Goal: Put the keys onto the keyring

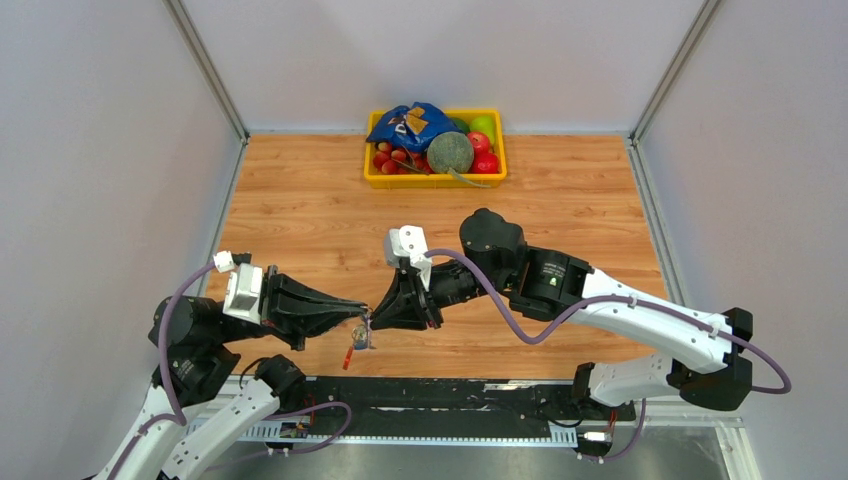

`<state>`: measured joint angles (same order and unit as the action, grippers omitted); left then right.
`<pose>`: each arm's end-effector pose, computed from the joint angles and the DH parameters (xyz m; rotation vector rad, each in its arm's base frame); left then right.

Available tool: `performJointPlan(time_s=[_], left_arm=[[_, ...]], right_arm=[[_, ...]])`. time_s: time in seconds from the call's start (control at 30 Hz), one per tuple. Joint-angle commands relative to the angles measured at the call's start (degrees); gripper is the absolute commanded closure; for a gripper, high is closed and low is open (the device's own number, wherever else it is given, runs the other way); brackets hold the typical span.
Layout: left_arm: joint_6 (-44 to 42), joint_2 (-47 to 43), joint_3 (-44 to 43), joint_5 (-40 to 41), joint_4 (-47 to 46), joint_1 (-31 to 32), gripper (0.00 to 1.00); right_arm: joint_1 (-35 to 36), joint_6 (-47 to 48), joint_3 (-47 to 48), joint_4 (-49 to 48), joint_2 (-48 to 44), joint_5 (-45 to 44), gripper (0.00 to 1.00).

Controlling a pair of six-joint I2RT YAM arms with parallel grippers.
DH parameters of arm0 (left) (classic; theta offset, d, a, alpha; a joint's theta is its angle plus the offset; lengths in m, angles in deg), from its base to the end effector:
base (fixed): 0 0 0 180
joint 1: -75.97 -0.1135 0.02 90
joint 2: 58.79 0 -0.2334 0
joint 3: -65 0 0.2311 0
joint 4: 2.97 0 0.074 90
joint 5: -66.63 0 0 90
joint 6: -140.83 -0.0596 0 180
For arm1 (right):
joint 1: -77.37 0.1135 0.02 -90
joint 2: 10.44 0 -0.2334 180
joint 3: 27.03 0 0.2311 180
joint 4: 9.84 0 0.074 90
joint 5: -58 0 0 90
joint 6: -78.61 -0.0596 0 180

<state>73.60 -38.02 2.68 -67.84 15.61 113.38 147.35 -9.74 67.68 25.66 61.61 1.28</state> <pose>0.0398 -0.0830 0.3950 0.8900 1.0987 -1.3364 0.0658 0.2762 0.3971 -1.4970 1.2910 1.3369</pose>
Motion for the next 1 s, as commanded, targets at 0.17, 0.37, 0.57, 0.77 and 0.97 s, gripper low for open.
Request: performJointPlan(time_s=[0.17, 0.37, 0.57, 0.77, 0.97], left_arm=[[1.1, -1.0, -0.7, 0.4, -6.5, 0.0, 1.0], [1.2, -0.9, -0.7, 0.2, -6.9, 0.0, 1.0], [1.5, -0.6, -0.6, 0.2, -7.5, 0.0, 1.0], [1.6, -0.6, -0.4, 0.2, -7.7, 0.0, 1.0], [1.4, -0.7, 0.1, 0.3, -7.6, 0.0, 1.0]], right_arm=[[0.6, 0.0, 1.4, 0.7, -1.5, -3.5, 0.71], [0.6, 0.9, 1.9, 0.9, -4.4, -6.1, 0.68], [0.6, 0.9, 3.5, 1.2, -4.6, -5.1, 0.66], [0.7, 0.6, 4.9, 0.9, -3.1, -4.1, 0.66], [1.2, 0.3, 5.8, -0.1, -1.4, -3.5, 0.67]])
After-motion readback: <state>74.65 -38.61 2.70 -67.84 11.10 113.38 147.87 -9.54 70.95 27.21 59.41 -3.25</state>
